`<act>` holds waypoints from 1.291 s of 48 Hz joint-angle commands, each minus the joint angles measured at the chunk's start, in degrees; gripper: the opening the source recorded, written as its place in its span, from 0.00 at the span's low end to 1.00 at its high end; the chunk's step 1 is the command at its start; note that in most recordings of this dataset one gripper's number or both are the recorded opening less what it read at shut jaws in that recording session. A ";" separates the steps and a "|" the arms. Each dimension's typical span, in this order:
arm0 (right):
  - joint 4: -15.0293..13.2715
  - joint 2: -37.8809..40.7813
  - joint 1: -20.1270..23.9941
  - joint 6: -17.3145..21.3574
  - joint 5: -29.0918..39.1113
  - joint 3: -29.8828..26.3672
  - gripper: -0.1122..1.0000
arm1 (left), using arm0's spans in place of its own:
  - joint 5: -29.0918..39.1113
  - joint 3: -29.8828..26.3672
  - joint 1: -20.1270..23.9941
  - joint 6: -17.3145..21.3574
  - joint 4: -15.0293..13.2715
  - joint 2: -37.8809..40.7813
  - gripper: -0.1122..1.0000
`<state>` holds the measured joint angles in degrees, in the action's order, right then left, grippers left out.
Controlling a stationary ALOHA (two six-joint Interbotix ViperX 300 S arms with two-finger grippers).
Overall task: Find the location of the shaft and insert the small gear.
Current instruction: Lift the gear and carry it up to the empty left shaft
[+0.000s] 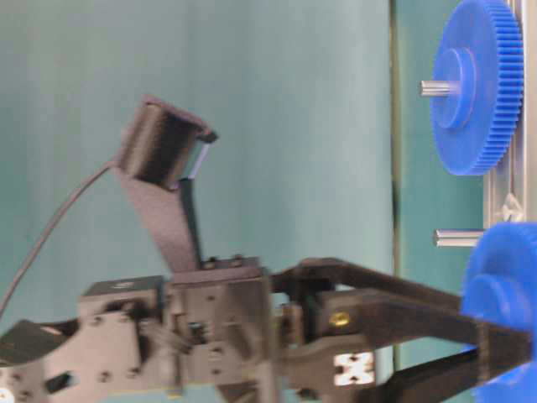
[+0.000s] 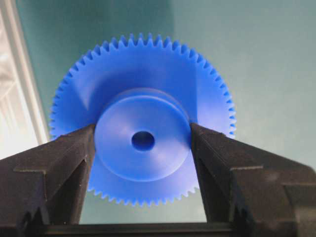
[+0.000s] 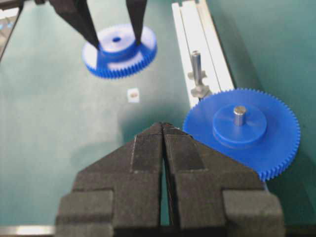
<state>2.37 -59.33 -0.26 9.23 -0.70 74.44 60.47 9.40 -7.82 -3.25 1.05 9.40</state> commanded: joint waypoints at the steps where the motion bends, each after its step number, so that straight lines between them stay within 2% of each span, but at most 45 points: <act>1: 0.09 0.35 -0.09 0.53 -0.35 -0.62 0.09 | 1.49 -2.55 -0.18 0.09 0.09 -2.72 0.68; 13: 0.09 0.35 -0.09 0.53 -0.35 -0.53 0.09 | 3.08 -4.48 0.26 0.26 0.26 -3.08 0.68; 43: 0.09 0.26 -0.09 0.62 -0.53 -0.26 0.09 | 7.12 -9.05 4.31 6.06 0.26 -1.93 0.68; 62: 0.09 0.35 -0.09 0.70 -0.62 -0.09 0.09 | 7.29 -10.46 7.21 9.23 0.26 -1.49 0.68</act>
<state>2.37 -59.33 -0.26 9.32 -0.79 74.97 67.85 0.70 -0.70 5.71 1.14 8.88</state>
